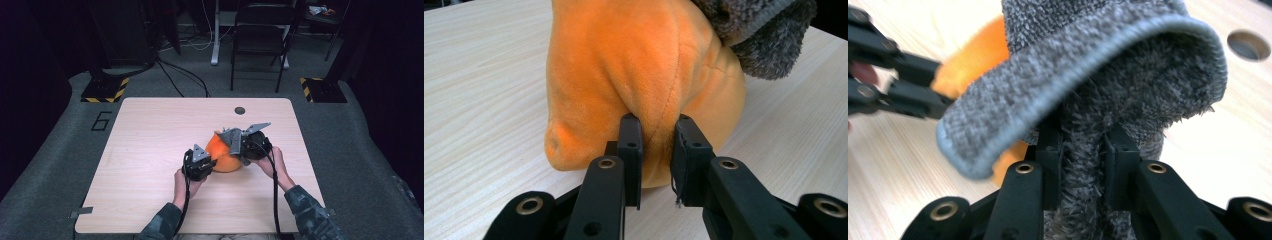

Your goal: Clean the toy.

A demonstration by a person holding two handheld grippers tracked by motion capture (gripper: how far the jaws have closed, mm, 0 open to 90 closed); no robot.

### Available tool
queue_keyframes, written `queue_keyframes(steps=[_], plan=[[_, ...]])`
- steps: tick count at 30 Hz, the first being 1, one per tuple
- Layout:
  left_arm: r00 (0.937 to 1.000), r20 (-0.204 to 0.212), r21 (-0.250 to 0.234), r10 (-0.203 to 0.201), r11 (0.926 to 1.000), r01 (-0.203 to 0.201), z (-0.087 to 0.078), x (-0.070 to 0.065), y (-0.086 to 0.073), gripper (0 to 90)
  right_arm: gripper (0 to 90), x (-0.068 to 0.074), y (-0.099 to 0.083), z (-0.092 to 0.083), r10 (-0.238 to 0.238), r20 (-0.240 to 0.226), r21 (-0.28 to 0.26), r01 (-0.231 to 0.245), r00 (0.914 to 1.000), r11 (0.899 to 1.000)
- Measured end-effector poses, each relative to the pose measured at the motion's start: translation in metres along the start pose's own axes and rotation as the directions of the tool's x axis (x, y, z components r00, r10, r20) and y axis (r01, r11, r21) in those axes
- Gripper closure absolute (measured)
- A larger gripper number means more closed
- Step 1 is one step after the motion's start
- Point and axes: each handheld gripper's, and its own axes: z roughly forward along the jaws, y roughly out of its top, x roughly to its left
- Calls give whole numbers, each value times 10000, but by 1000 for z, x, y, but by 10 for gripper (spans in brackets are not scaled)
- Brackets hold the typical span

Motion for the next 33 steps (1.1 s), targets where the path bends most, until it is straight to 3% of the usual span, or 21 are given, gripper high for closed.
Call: queue_keyframes(steps=[5,13,15,20,24,27,30,33], plan=[[10000,-38,-40,-86,10000,85,0,2,-2,753,736,-9,-6,7,287,121,530,-293,9995,9982],[9998,-89,-74,-166,9998,166,1,3,-3,743,737,-23,-21,26,575,405,1648,-634,9975,9843],[9998,-120,-105,-159,9998,158,1,2,-3,741,737,-24,-26,33,803,393,1797,-861,9960,9800],[9997,-126,-88,-193,9998,191,1,3,-3,743,740,-25,-23,30,637,477,1887,-716,9968,9794],[9996,-105,-67,-250,9997,250,0,4,-3,744,744,-26,-14,14,686,394,1355,-733,9969,9881],[9997,-126,-74,-193,9998,192,1,3,-3,744,744,-22,-6,-1,624,147,675,-633,9979,9957],[9999,-122,-43,-107,9999,106,1,2,-3,744,744,-11,2,-13,350,-336,-116,-354,9988,9993],[9999,-92,-5,-64,10000,64,1,1,-3,744,743,3,8,-17,-37,-446,-595,10,9990,9982]])
